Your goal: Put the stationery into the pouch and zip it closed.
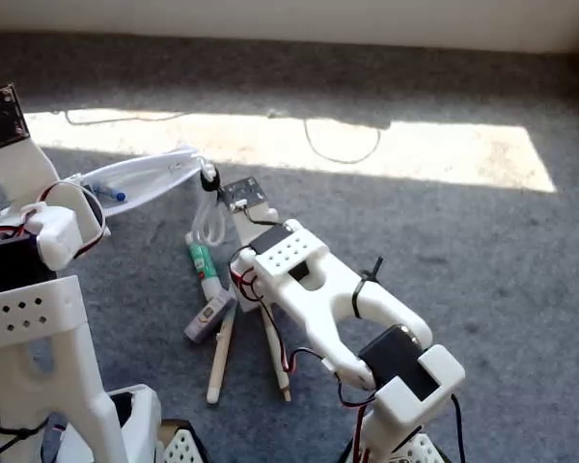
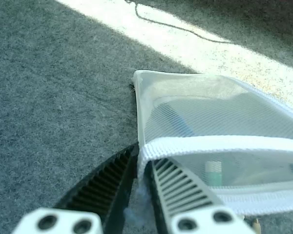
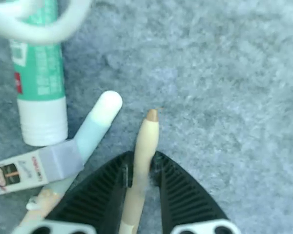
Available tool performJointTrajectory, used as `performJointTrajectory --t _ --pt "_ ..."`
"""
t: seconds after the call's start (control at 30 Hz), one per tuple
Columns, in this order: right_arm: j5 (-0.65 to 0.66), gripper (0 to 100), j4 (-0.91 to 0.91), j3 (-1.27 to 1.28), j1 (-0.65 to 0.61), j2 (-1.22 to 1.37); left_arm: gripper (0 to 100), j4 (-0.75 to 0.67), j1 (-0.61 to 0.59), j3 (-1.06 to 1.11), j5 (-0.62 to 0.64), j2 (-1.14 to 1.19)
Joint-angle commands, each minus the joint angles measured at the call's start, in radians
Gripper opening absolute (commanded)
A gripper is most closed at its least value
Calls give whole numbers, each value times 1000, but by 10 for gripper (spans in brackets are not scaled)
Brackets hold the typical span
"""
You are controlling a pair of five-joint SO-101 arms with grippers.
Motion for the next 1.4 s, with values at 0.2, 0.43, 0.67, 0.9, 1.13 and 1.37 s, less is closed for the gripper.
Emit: performJointTrajectory --t 0.2,0.43,0.67,0.9,1.13,1.37 --pt "89 4 160 -36 97 -15 6 2 -4 -48 -5 -8" --pt "92 4 245 -38 177 -15 6 2 56 -58 -2 -10" --pt "92 4 240 -39 251 -8 6 29 73 -87 -2 -10" --pt "92 50 242 -33 245 -7 6 43 73 -90 -2 -10" --pt "94 73 242 -30 239 -7 6 44 97 -85 -2 -10" --pt "163 4 240 -35 211 56 6 44 140 -88 -2 -10"
